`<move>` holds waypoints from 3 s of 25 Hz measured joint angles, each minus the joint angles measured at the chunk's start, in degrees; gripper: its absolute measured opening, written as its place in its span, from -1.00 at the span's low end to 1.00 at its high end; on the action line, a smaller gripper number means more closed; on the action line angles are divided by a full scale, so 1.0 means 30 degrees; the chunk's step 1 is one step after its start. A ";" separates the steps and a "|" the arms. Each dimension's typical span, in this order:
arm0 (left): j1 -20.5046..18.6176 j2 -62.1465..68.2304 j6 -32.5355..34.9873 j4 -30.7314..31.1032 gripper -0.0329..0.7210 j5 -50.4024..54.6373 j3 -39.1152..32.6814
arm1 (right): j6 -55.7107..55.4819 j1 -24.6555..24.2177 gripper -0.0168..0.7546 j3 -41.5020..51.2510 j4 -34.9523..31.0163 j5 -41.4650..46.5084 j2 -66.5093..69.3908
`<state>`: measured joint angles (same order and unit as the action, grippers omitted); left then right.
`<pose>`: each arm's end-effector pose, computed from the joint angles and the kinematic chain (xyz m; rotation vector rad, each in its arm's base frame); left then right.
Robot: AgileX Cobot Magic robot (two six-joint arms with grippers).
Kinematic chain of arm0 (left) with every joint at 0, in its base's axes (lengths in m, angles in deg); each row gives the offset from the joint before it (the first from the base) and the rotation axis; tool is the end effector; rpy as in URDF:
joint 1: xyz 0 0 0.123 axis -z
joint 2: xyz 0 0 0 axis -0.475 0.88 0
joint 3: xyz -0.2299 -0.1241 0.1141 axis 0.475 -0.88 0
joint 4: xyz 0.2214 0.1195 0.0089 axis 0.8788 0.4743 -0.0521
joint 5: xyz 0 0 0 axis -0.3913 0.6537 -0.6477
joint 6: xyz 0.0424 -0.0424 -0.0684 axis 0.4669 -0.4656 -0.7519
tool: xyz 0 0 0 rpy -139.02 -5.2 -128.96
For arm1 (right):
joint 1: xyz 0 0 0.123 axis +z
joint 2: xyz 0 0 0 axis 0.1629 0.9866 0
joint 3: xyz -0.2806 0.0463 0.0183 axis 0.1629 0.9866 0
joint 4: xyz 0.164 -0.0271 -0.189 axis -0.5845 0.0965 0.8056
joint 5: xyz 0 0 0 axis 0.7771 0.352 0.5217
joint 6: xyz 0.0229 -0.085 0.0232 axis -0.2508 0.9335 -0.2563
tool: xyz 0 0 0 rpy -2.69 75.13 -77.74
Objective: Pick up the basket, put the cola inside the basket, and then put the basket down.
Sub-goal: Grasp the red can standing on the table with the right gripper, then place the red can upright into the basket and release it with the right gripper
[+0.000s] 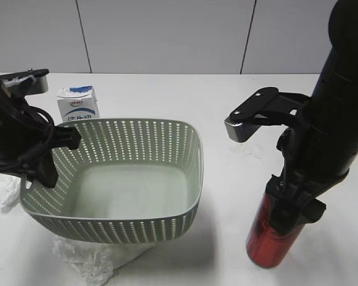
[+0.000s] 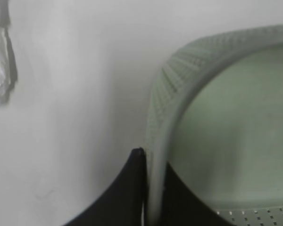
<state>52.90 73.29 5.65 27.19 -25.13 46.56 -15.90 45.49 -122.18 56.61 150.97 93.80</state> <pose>0.2455 -0.1301 0.2125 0.1082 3.0394 -0.3511 0.2191 0.1687 0.2276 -1.3501 2.8096 0.1319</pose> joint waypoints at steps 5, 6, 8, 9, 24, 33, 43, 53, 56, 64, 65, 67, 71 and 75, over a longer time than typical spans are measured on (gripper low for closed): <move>0.0000 0.0000 0.0000 -0.0035 -0.92 0.0000 0.0000 | -0.0061 0.0000 0.55 0.0000 -0.0010 -0.0018 0.0000; 0.0000 0.0000 0.0000 -0.0062 -0.92 0.0000 0.0000 | -0.0081 0.0000 0.50 0.0000 -0.0010 -0.0018 0.0000; 0.0000 0.0000 0.0000 -0.0059 -0.92 0.0000 0.0000 | -0.0114 0.0000 0.38 0.0000 -0.0028 -0.0018 0.0000; 0.0000 0.0000 0.0000 -0.0059 -0.92 0.0000 0.0000 | -0.0114 0.0000 0.37 0.0000 -0.0033 -0.0018 0.0000; 0.0000 0.0000 0.0000 -0.0126 -0.92 0.0299 0.0000 | -0.1206 0.0000 0.37 -0.5039 0.0770 0.1779 -0.2951; 0.0000 0.0000 0.0000 0.0445 -0.92 0.0322 0.0000 | -0.1268 0.0000 0.37 -0.8877 0.0682 0.2147 -0.4472; 0.0336 0.2310 0.0000 0.0525 -0.92 0.0615 0.2442 | -0.0610 0.1935 0.37 -1.0911 -0.0777 0.2130 -0.0330; 0.1164 0.2726 0.0000 0.0044 -0.92 0.0108 0.3676 | 0.0058 0.2275 0.37 -1.0911 -0.0898 0.1818 0.4622; 0.1185 0.2854 0.0000 0.0498 -0.92 0.0207 0.3676 | 0.0079 0.2275 0.37 -1.0997 -0.1071 0.1558 0.5380; 0.1184 0.2911 -0.0019 0.0393 -0.92 0.0314 0.3683 | -0.0115 0.2275 0.69 -1.1100 -0.1606 0.1742 0.5604; 0.1184 0.2911 -0.0012 0.0333 -0.92 0.0314 0.3699 | -0.0263 0.2275 0.71 -1.1100 -0.1622 0.1742 0.5604; 0.1184 0.2911 -0.0012 0.0333 -0.92 0.0314 0.3706 | -0.0410 0.2275 0.73 -1.1141 -0.1644 0.1763 0.5454; 0.1184 0.2911 0.0005 0.0298 -0.92 0.0348 0.3706 | -0.0777 0.2275 0.73 -1.1895 -0.1626 0.1778 0.4654; 0.1184 0.2911 -0.0016 0.0216 -0.92 0.0444 0.3706 | -0.1612 0.2213 0.73 -1.2746 -0.1078 0.1778 0.3434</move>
<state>56.45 82.02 5.60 27.83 -23.80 57.68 -20.73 52.12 -160.42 53.37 156.31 104.10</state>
